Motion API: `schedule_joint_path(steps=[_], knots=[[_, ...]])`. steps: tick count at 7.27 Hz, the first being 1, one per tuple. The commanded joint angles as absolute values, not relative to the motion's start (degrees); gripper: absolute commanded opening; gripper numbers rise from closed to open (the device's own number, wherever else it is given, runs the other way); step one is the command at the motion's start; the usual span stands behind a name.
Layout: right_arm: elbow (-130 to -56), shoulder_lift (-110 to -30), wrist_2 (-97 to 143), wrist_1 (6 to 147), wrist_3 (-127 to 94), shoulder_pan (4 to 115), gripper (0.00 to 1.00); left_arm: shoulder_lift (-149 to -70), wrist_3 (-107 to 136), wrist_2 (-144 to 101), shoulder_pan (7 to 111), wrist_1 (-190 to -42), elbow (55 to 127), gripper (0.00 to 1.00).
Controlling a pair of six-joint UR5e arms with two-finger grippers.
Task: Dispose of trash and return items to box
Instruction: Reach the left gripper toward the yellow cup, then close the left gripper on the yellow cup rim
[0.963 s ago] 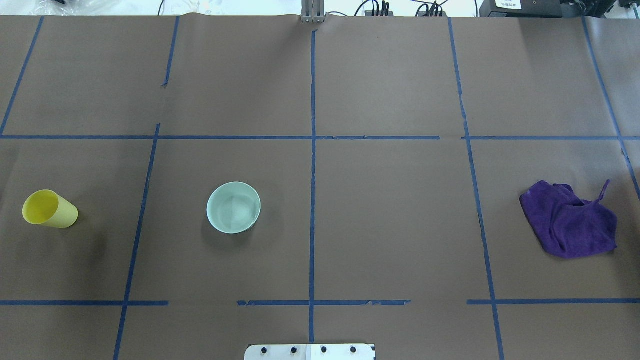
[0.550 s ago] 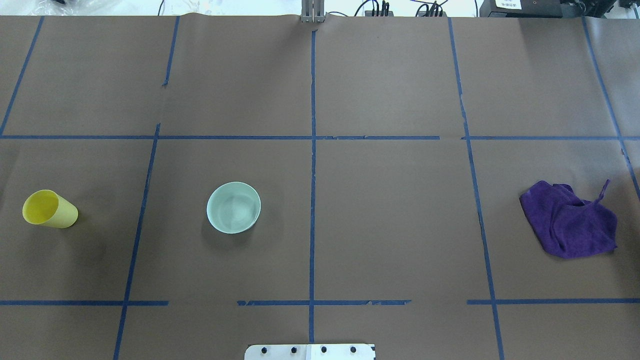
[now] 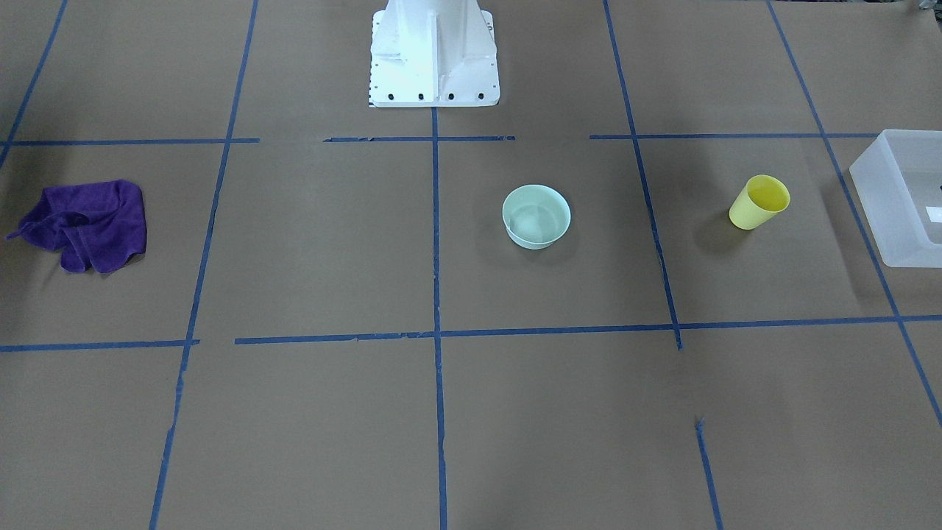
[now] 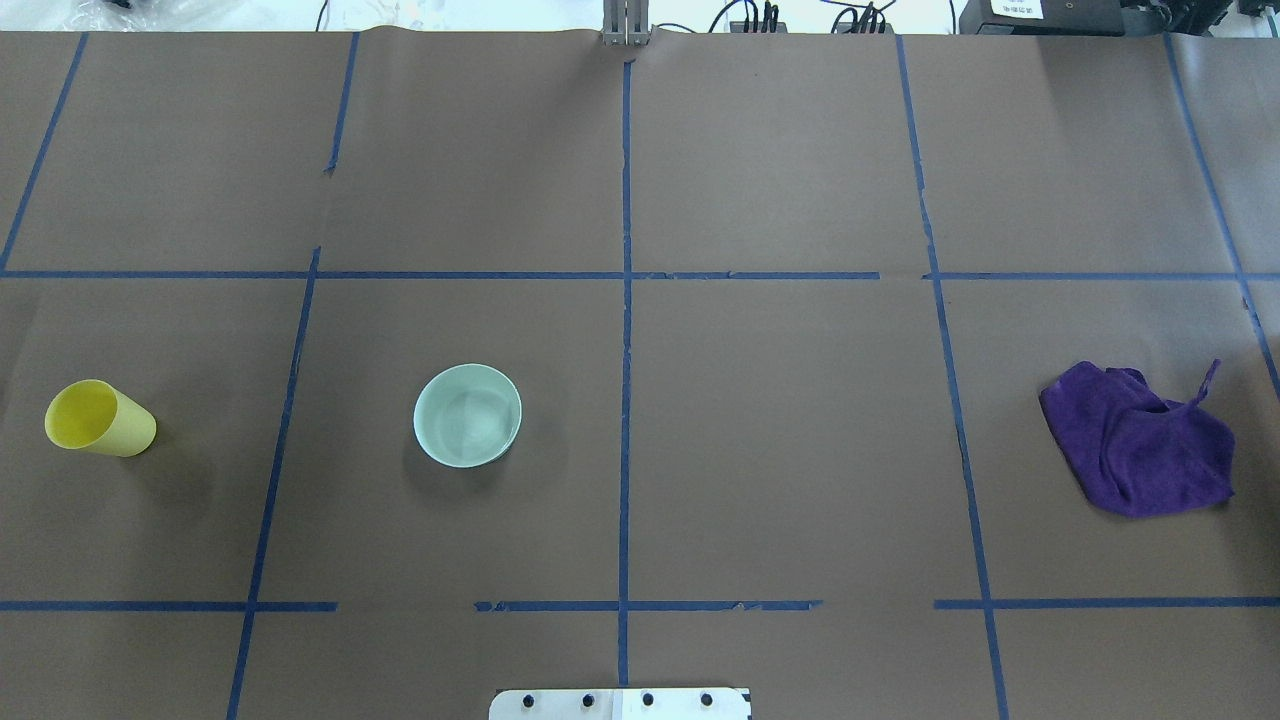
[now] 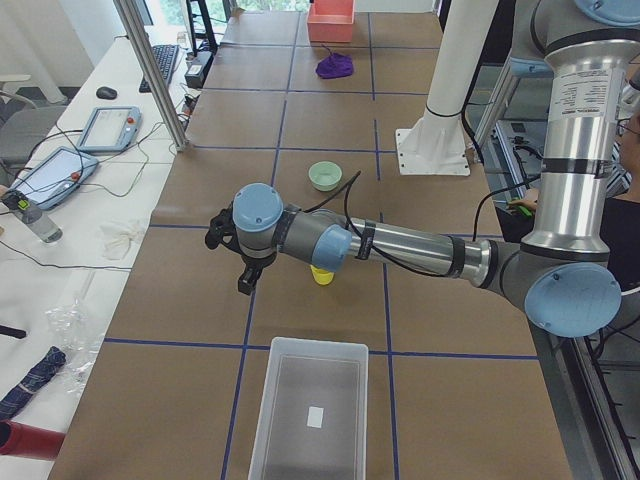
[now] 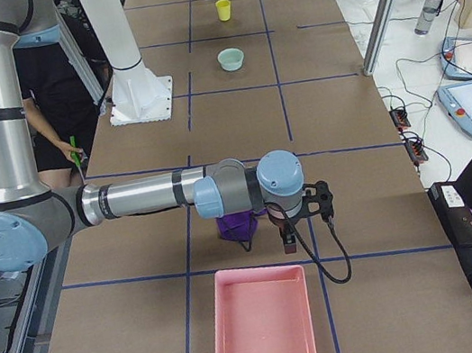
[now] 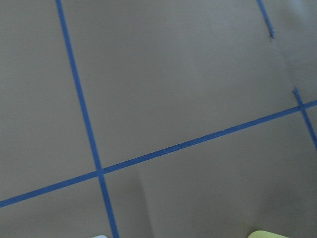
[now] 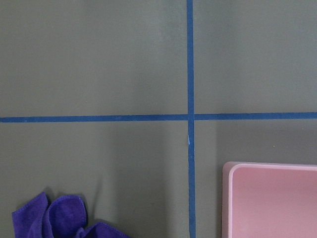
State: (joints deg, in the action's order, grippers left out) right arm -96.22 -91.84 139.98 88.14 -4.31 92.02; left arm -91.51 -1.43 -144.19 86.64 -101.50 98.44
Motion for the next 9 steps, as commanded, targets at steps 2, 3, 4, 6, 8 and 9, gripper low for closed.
schedule_joint_path(steps=[2,3,4,6,8,9], knots=[[-97.3,-92.1,139.5,88.4,-4.9,92.0,1.0,-85.4,12.7,-131.0,76.2,-107.4,106.1,1.0],[-97.2,-92.3,139.4,88.6,-4.9,92.0,1.0,-81.5,22.0,-128.3,71.6,-114.5,107.5,1.0],[-97.3,-92.2,139.4,88.6,-4.9,92.0,1.0,-78.7,30.4,-126.7,66.3,-120.9,107.5,1.0],[-97.2,-92.1,139.2,88.7,-4.9,92.0,1.0,-75.5,41.4,-123.4,57.9,-128.3,107.1,1.0],[-97.3,-92.1,139.2,88.7,-4.9,92.0,1.0,-75.8,43.2,-121.6,55.4,-128.5,105.8,0.98],[-97.3,-92.1,139.2,88.7,-4.9,92.0,1.0,-76.2,43.1,-121.6,54.7,-128.6,104.2,0.94]])
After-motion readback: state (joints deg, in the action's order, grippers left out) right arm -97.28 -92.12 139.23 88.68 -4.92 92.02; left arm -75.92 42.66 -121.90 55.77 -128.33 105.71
